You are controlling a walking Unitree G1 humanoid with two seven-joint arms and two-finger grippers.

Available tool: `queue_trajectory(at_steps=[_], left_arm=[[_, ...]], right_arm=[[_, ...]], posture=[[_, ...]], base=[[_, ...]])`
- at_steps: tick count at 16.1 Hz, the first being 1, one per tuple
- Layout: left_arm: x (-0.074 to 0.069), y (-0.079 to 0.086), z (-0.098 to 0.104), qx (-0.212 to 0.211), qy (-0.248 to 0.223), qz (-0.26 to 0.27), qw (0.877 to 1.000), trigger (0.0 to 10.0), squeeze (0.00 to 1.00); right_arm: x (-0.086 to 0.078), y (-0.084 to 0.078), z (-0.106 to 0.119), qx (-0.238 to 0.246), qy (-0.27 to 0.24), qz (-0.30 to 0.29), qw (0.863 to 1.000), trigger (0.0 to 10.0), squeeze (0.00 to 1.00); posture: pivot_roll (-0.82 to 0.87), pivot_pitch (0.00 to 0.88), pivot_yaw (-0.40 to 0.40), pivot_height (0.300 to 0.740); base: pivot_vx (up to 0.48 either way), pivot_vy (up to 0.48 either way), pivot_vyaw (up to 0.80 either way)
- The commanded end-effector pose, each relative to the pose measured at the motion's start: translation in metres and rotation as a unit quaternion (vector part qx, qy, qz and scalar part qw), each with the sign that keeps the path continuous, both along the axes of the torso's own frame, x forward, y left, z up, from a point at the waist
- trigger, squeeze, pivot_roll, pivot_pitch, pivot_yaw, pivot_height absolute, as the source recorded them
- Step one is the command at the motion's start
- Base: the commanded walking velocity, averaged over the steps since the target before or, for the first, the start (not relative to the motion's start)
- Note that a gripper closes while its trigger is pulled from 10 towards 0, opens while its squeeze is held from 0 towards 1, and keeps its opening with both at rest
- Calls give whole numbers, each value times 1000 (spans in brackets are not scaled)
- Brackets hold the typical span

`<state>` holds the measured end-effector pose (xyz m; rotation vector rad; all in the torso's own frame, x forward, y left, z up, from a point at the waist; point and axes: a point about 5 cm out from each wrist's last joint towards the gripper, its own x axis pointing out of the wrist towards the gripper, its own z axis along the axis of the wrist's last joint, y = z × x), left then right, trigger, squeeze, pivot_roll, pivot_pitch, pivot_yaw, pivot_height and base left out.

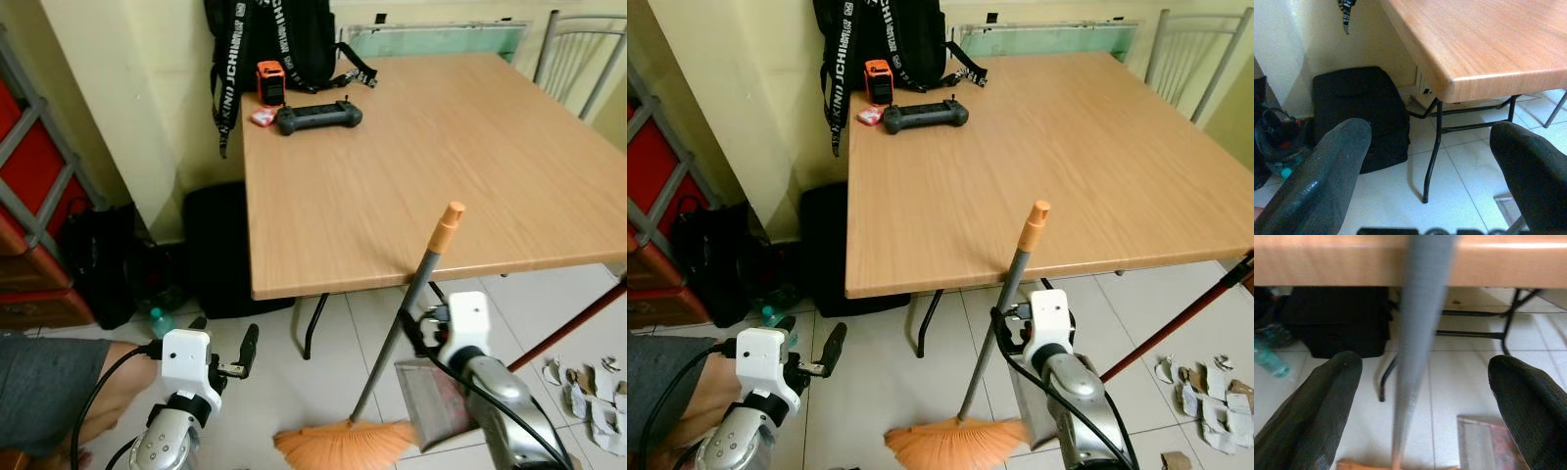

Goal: Sweep floor

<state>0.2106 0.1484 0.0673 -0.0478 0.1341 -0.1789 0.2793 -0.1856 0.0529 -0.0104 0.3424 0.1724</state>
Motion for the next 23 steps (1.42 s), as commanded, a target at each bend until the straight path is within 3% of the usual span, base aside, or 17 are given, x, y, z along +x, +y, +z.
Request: queue_trajectory(at_steps=[1,6,7,8,11,15,23], left_arm=[[-2,0,2,3,0,-2,1000,10000,0],[-7,2,1,5,6,4,1000,10000,0],[-8,3,1,5,7,5,1000,10000,0],[-8,2,1,4,7,6,1000,10000,0],[-9,2,2,4,7,8,1000,10000,0],[-9,0,4,4,6,6,1000,10000,0],[-5,-1,7,2,2,6,1000,10000,0]], right_arm=[[2,4,-1,0,7,12,1000,10000,0],[23,19,3,-14,6,4,1000,10000,0],[27,26,5,-6,1,7,1000,4353,0],[29,29,6,-4,-1,7,1000,0,0],[32,34,7,4,-8,8,1000,0,0],[30,25,3,7,-1,-9,1000,0,0],[30,24,1,13,3,-13,1000,0,0]], posture=[[81,155,-26,740],[102,169,-35,740],[104,171,-37,740],[106,172,-38,740],[110,173,-40,740],[106,172,-38,740],[105,163,-37,740]], base=[[0,0,0],[0,0,0],[0,0,0],[0,0,0],[0,0,0],[0,0,0],[0,0,0]])
